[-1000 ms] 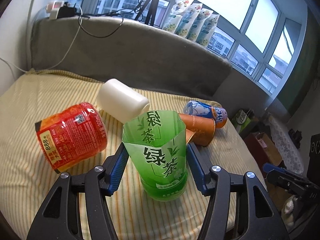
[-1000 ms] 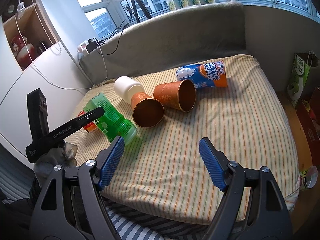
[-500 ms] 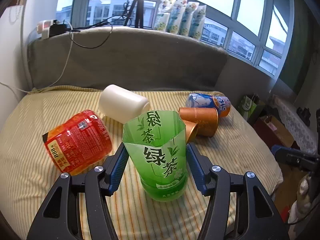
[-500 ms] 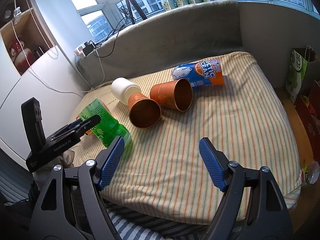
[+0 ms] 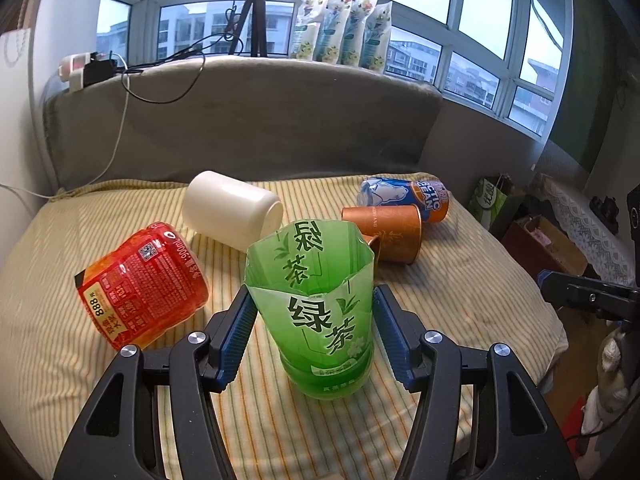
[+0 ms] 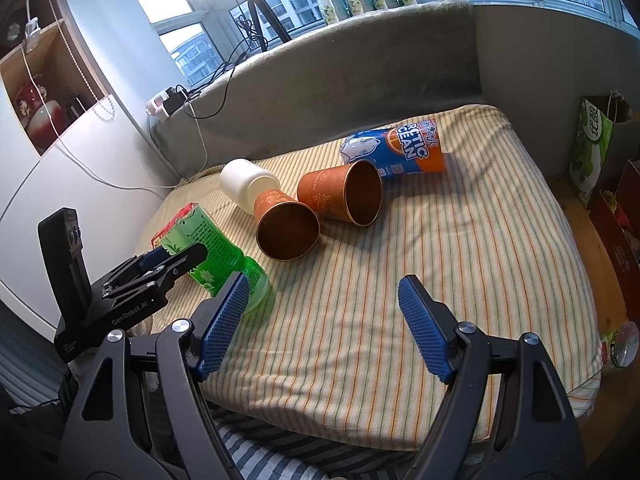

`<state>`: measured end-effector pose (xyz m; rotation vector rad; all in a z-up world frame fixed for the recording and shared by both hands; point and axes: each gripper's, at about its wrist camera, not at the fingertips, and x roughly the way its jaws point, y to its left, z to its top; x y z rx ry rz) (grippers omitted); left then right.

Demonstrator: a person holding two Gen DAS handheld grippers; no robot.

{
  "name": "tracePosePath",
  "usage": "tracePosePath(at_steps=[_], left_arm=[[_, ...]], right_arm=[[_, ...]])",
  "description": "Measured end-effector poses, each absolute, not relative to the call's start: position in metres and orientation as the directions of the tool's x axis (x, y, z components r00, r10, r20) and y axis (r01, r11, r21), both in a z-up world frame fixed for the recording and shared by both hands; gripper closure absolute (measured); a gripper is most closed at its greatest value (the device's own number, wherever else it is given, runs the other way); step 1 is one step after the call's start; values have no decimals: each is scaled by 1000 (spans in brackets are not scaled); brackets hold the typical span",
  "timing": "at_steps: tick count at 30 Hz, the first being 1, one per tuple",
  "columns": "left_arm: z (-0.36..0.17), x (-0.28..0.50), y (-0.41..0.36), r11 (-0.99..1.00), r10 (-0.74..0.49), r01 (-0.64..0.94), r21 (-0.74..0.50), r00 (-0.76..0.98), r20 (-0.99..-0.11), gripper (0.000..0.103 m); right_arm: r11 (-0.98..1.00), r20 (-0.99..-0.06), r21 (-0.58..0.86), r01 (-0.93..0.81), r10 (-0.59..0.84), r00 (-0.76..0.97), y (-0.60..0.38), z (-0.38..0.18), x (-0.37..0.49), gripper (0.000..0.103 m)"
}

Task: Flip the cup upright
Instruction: 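Hold the bottle upright with the left gripper, steadying it on the bed, then open the left gripper and back it away from the bottle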

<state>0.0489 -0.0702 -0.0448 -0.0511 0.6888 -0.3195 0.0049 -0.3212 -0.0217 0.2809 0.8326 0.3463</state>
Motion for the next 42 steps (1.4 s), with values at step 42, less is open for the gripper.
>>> tracePosePath(at_steps=[42], left_arm=[[-20, -12, -26, 977, -213, 173, -127, 854, -476, 23]], right_arm=[[973, -523, 136, -186, 230, 820, -278, 1, -23, 11]])
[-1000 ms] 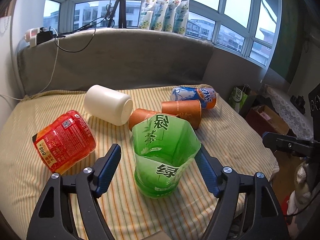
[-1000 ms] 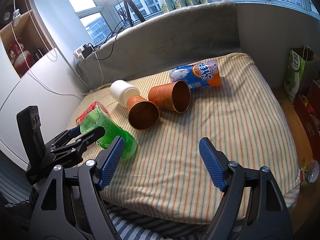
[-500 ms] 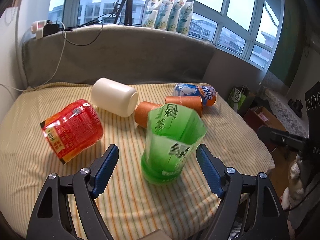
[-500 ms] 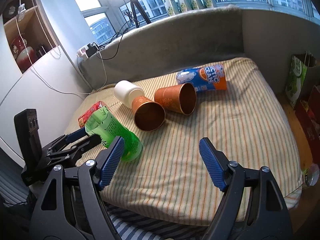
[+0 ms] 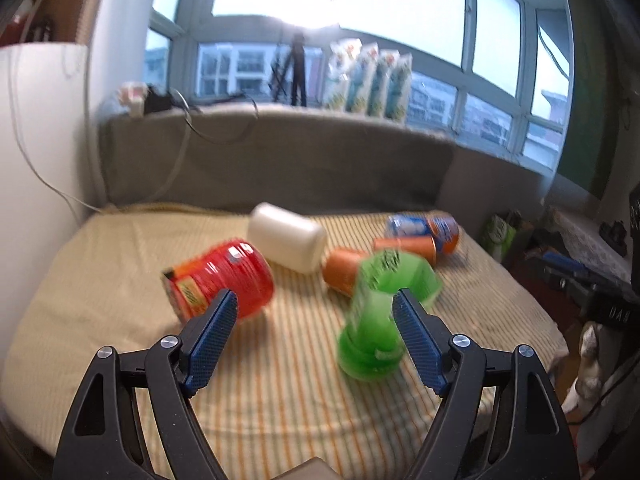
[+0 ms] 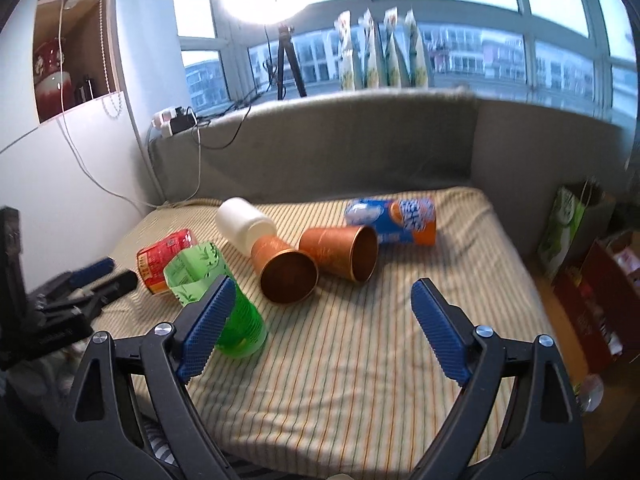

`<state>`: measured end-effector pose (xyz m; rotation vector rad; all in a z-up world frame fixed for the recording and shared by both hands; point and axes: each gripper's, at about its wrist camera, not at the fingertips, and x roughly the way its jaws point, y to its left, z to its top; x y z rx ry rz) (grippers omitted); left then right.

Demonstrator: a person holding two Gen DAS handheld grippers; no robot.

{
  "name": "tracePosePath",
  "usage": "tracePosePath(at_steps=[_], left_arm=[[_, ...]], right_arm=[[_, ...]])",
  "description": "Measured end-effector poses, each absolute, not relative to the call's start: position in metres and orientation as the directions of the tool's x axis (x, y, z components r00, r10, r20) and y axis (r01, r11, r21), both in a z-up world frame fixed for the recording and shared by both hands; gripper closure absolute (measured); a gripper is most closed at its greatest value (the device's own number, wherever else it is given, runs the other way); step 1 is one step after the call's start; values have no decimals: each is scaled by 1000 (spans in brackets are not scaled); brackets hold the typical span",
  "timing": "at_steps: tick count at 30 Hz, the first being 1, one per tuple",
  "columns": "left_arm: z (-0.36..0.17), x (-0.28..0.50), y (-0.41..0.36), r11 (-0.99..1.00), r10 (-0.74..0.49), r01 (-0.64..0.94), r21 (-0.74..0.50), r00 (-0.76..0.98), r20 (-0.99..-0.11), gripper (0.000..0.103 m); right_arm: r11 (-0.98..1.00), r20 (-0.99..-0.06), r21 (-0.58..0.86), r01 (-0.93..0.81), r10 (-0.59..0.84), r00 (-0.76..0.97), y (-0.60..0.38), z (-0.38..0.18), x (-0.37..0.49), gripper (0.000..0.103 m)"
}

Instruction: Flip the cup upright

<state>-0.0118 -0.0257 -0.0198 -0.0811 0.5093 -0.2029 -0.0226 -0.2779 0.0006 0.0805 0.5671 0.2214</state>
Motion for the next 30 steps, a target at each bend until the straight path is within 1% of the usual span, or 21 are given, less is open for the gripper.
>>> tracePosePath(at_steps=[4, 5, 6, 7, 10, 17, 30], left_arm=[[-11, -16, -20, 985, -165, 133, -106, 895, -414, 23], [-9, -16, -19, 987, -153, 123, -99, 903, -400, 22], [-7, -17, -18, 989, -144, 116, -94, 909, -391, 21], [-6, -18, -17, 990, -136, 109, -90, 915, -381, 21], [-3, -19, -15, 992, -113, 87, -87, 927, -359, 21], [-2, -19, -11, 992, -102, 68, -105, 930, -354, 21], [0, -24, -15, 994, -92, 68, -82, 932, -351, 21]], right_arm=[[980, -505, 104, -171, 200, 840, -270, 1, -24, 11], [981, -501, 96, -167, 192, 844, -269, 1, -24, 8], [984, -493, 83, -160, 180, 851, -267, 1, -25, 2], [986, -481, 72, -153, 169, 860, -266, 1, -27, 0], [990, -446, 34, -135, 136, 885, -262, 1, -33, 0], [990, -448, 6, -144, 131, 884, -255, -3, -34, 0], [990, -452, 5, -144, 131, 883, -253, -6, -33, 0]])
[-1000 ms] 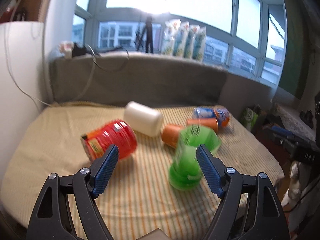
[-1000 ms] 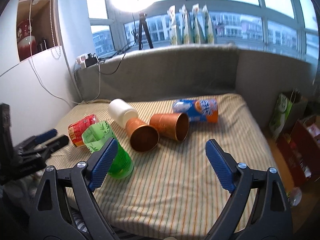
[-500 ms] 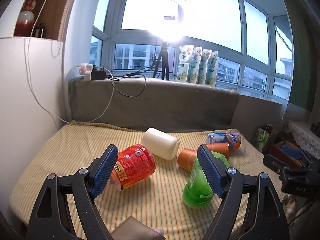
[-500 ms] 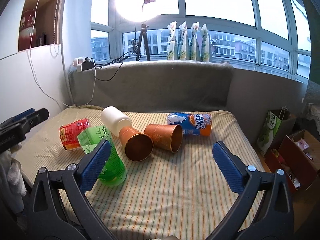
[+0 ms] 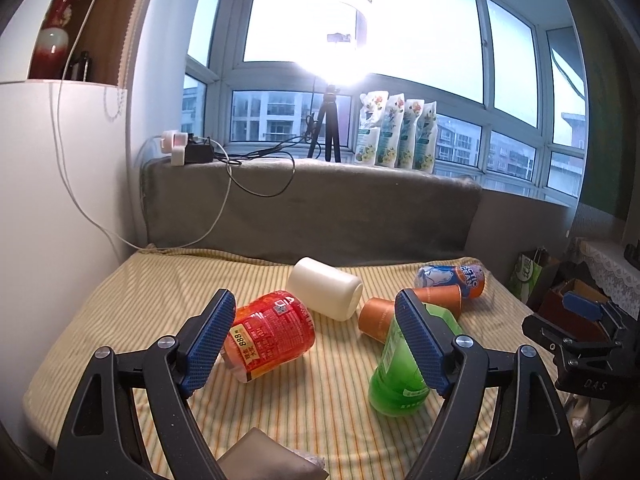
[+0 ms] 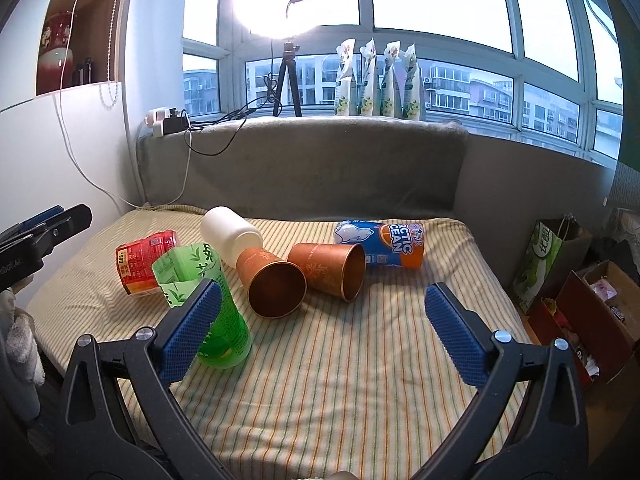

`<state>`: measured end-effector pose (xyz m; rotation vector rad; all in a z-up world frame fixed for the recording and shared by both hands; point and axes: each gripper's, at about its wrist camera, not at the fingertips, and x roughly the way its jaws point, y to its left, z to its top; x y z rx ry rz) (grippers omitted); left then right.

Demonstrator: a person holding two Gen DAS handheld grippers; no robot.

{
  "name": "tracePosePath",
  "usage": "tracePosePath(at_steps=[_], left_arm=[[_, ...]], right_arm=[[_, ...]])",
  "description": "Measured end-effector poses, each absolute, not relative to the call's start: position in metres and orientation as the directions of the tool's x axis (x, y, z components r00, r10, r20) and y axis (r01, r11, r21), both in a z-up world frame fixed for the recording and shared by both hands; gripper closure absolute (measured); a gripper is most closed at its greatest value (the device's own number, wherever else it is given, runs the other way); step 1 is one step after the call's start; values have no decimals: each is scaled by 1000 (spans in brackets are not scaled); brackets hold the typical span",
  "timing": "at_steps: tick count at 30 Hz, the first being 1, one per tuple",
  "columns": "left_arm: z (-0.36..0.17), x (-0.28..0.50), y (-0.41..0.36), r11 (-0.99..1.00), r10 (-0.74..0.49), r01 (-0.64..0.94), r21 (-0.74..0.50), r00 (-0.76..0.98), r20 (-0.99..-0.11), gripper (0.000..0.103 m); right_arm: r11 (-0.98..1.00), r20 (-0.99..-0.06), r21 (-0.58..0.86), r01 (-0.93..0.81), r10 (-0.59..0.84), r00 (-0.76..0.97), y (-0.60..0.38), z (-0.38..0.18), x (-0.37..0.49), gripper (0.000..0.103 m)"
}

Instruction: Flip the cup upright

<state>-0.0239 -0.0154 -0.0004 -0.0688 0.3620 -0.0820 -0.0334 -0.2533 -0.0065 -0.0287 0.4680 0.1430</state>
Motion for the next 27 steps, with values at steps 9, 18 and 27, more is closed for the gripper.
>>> tracePosePath(at_steps=[9, 18, 27], left_arm=[[1, -23, -17, 995, -92, 71, -74, 932, -349, 21], [0, -21, -17, 995, -87, 68, -66, 931, -354, 21], [-5, -19, -18, 996, -84, 66, -62, 927, -365, 21]], right_arm=[[990, -453, 7, -143, 131, 882, -254, -7, -33, 0], [990, -462, 12, -140, 129, 878, -253, -11, -31, 0], [992, -475, 23, -127, 123, 871, -254, -15, -27, 0]])
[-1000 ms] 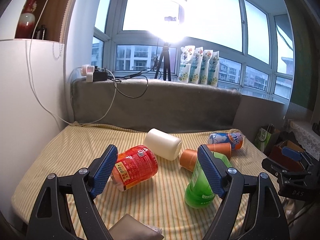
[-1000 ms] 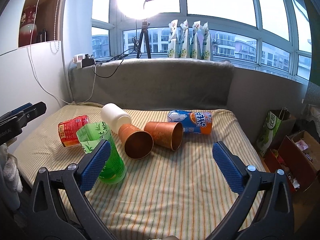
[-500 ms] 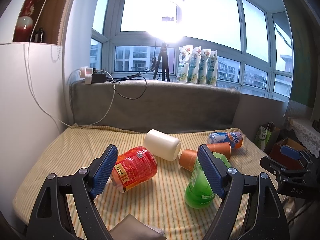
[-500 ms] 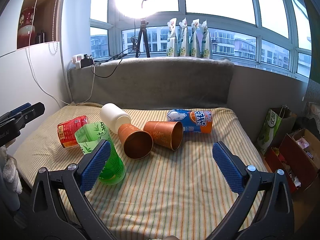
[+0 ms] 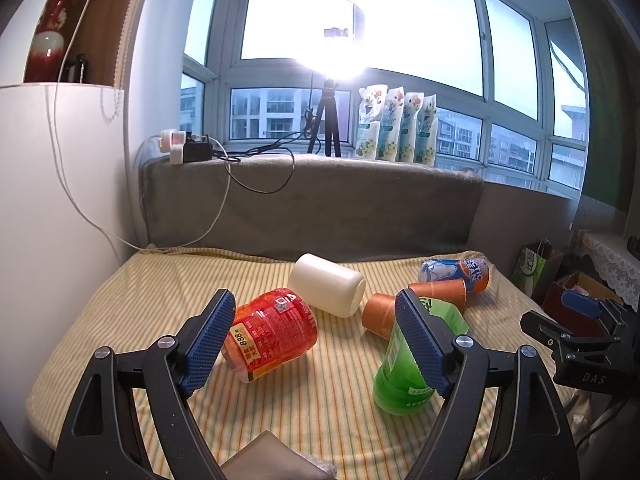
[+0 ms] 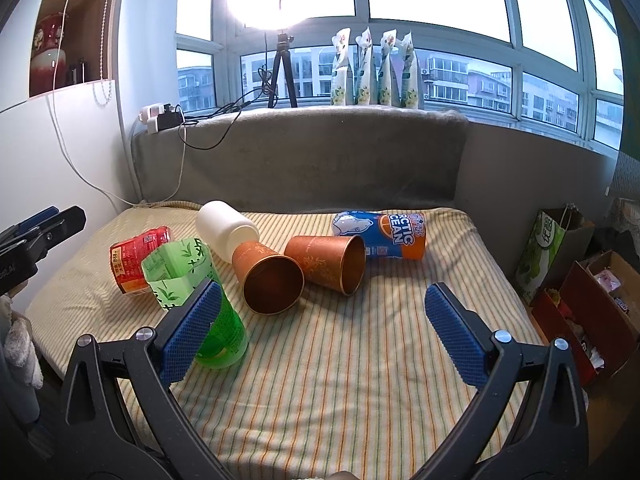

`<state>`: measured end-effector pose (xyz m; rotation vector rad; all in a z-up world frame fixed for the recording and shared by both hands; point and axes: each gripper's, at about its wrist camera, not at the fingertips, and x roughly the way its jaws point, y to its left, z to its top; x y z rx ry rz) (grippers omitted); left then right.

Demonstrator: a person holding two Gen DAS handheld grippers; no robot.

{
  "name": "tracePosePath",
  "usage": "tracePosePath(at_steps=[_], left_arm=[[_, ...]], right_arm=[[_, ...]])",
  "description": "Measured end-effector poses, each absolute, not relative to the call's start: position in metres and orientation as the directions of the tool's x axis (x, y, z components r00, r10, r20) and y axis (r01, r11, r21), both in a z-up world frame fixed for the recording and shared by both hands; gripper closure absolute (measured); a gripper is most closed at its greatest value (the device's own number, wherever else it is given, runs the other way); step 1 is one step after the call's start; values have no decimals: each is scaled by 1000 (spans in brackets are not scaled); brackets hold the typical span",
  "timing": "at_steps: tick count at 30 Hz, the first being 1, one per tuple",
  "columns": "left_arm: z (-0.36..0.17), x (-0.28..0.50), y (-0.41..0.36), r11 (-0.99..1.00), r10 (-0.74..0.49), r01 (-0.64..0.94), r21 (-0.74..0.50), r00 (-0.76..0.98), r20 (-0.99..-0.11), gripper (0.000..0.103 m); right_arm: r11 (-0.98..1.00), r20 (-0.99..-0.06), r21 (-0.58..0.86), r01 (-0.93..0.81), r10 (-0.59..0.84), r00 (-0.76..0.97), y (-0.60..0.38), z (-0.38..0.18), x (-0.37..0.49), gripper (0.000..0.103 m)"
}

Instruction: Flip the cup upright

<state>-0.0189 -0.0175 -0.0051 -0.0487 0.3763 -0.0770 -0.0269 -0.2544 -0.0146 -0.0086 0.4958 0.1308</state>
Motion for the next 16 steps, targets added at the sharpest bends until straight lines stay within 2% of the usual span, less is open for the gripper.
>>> tracePosePath(at_steps=[16], left_arm=[[-7, -19, -19, 998, -67, 60, -32, 933, -354, 21]], right_arm=[[992, -497, 32, -120, 120, 859, -256, -19, -22, 0]])
